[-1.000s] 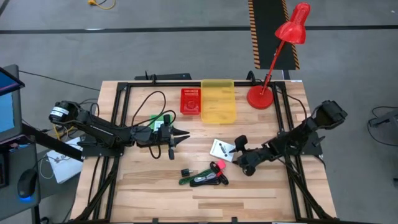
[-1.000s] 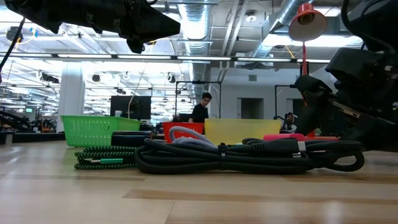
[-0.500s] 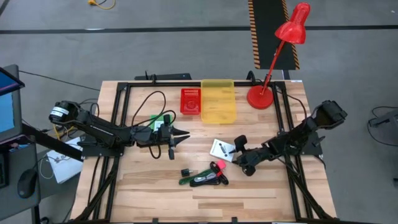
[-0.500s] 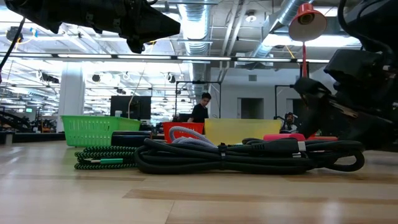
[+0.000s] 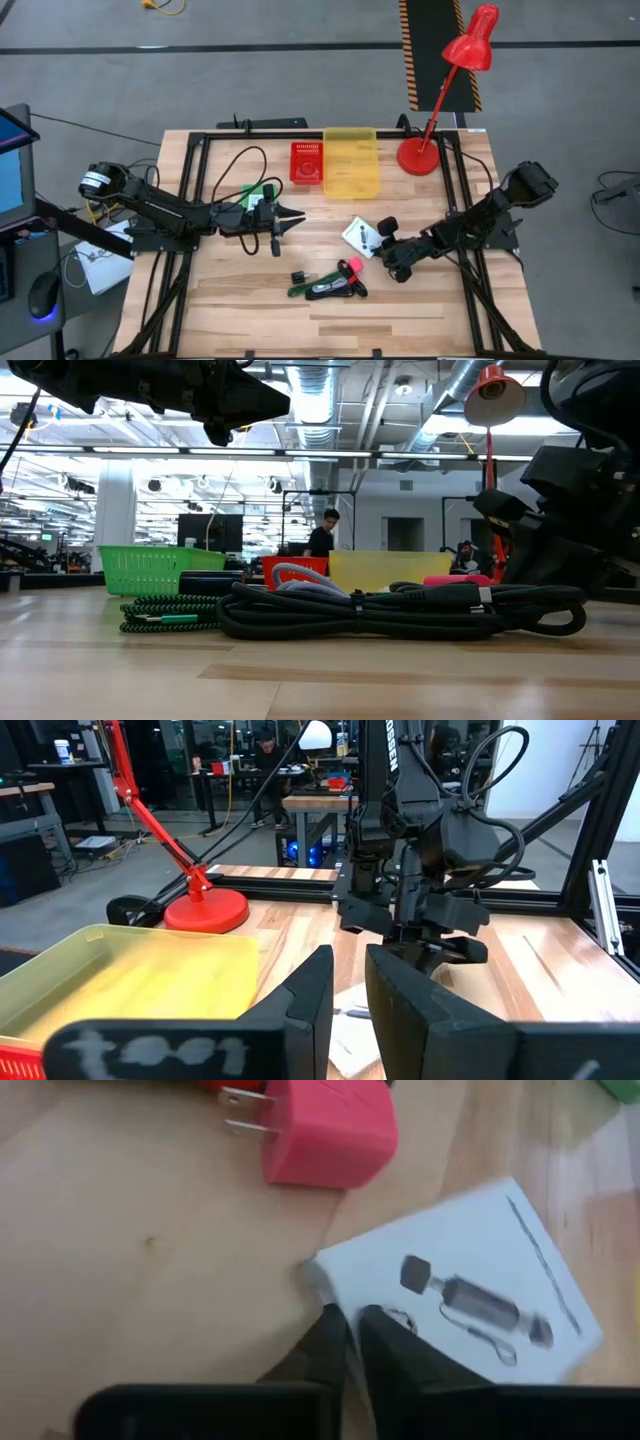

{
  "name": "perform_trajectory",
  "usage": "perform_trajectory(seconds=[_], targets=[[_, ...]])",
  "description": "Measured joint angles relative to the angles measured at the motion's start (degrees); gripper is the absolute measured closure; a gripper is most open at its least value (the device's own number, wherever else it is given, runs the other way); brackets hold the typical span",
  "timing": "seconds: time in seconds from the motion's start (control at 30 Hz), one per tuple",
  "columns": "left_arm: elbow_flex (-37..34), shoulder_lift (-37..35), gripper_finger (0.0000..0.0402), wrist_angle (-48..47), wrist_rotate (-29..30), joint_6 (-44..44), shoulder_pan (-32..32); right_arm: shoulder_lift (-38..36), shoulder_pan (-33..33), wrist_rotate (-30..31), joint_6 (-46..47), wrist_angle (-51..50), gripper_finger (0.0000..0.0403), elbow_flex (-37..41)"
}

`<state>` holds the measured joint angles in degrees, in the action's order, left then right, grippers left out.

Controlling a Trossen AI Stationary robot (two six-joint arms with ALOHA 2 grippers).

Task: Pick and place items into bin
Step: Put the white card reader box into the green basket

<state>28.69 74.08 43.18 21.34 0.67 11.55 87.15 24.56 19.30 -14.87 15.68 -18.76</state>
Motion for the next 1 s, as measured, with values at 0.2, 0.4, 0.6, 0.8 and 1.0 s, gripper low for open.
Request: perform_trajectory(seconds=[0.2,0.4,0.6,0.8,1.0], targets=[[0.0,0.02,0.0349,0.0,0.0,0.24,0.0,0.0,-0.02,0.01,1.02,0.7,0.0397,0.04],[0.0,0.01,0.0349,-0.03,0.0,-0.12,-0.01,0.18,0.09,0.26,1.34,2.16,0.0401,0.31],[0.0,0.02,0.0349,-0.55,0.0,-0.7,-0.02,-0.08,0.35,0.92,-0.19,1.66,0.0402,-0.03],[0.0,0.02,0.0349,-0.55,0.0,-0.42,-0.01,-1.49,1.26,2.86,-3.39,-4.87,0.0403,-3.29],[0.0,0.02,0.0349,-0.94,0.0,-0.31,-0.02,-1.88,1.67,5.88,-4.83,-14.35,0.0402,-7.72]])
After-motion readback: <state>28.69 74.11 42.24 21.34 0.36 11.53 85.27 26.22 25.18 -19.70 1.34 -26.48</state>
